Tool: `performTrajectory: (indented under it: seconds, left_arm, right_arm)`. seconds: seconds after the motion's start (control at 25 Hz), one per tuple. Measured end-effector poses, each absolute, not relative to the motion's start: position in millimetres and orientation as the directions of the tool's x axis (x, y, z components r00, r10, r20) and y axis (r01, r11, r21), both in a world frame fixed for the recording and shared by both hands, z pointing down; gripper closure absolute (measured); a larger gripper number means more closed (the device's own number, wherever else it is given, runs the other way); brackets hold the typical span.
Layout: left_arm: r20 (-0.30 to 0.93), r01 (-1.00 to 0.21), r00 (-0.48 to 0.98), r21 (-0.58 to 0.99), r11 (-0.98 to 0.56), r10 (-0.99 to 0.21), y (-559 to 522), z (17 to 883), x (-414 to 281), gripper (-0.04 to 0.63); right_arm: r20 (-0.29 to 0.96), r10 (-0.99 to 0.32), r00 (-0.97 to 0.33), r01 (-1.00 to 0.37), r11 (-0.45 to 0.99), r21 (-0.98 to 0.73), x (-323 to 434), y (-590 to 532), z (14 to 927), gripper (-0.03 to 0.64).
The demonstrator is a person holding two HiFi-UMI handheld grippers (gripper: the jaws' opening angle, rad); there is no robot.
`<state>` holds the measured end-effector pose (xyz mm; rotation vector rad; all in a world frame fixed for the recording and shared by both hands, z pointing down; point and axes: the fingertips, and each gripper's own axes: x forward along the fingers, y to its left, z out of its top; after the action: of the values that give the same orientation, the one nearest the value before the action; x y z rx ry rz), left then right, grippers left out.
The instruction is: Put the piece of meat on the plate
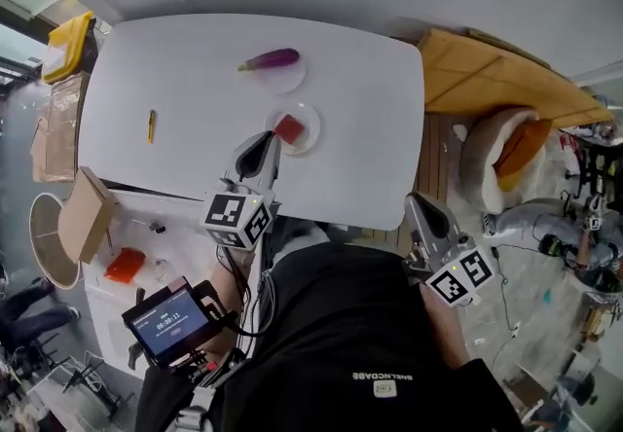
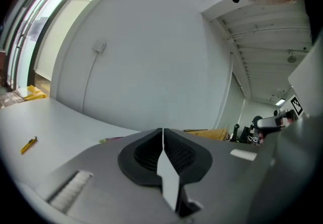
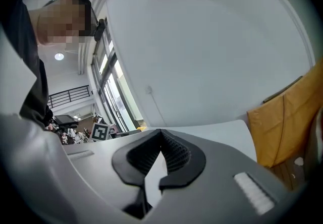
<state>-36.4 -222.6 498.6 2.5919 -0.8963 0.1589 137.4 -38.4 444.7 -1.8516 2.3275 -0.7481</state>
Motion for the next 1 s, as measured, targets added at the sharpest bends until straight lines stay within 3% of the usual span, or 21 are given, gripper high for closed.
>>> performTrajectory:
  seconds: [0.04,0.36,0.8,1.0]
  left_arm:
    - [0.221,-0.622,0.783,0.322,-0.714,-0.582,-220,490,-41,0.581]
    - [0.199,-0.679,0.732,0.303,-0.669,-0.652,-191,446,-77,0.581]
    - [0.101,-0.657,0.741,0.313,-0.686,-0.664,-145,409,-113,0.575]
    - [0.069,-0.664,0.702,0.425,-0.616,-0.709,-128,409,-138,0.575]
  right_arm:
    - [0.232,-0.929,-0.287,-0.892,0.171,-0.418,133,-43,444,0.612]
    - [0.176,-0.884,-0.433,-0.830,0.314,-0.462,94,-86,438,0.612]
    - [0.120,-0.765,-0.633,-0.730,0.538,-0.422,21,-126,420,0.612]
    - [0.099,-0.694,-0.713,-0.664,0.624,-0.411,-14,-132,415,0.612]
